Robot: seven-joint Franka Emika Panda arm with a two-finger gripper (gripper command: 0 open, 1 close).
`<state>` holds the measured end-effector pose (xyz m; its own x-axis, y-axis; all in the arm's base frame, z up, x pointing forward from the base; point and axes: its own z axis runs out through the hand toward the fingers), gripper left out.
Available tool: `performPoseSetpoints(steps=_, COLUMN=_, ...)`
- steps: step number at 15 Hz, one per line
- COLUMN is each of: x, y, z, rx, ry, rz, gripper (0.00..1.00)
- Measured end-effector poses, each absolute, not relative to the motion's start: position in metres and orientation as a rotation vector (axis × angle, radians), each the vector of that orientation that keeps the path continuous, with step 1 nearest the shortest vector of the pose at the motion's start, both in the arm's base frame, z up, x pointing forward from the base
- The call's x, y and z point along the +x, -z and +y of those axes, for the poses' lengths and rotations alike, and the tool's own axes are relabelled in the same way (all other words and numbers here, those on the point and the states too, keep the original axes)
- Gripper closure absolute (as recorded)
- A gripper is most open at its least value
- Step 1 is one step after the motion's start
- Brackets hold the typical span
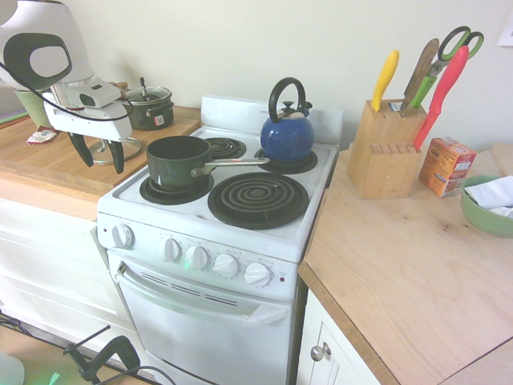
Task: Cover the lid of the pot
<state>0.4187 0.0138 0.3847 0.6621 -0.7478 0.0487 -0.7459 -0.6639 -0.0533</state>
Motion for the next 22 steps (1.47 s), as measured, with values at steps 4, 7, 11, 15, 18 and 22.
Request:
performPoseSetpoints(steps=4, x=0.429, y=-0.395, z=0.032, rx=-2.85, ry=0.064, rz=1.238, gripper=0.0)
performPoseSetpoints(steps=7, x=0.449, y=-0.442, z=0.077, rx=-2.83, ry=0.156, rz=1.208, gripper=0.0)
performPoseSetpoints(steps=11, x=0.488, y=-0.441, z=0.122, rx=-2.788, ry=0.174, rz=1.323, gripper=0.0)
performPoseSetpoints(steps=15, x=0.551, y=-0.414, z=0.137, rx=-2.734, ry=0.279, rz=1.473, gripper=0.0)
performPoseSetpoints(steps=18, x=0.577, y=-0.398, z=0.138, rx=-2.745, ry=0.252, rz=1.491, gripper=0.0)
performPoseSetpoints(steps=22, x=0.58, y=-0.393, z=0.14, rx=-2.809, ry=0.166, rz=1.492, gripper=1.0)
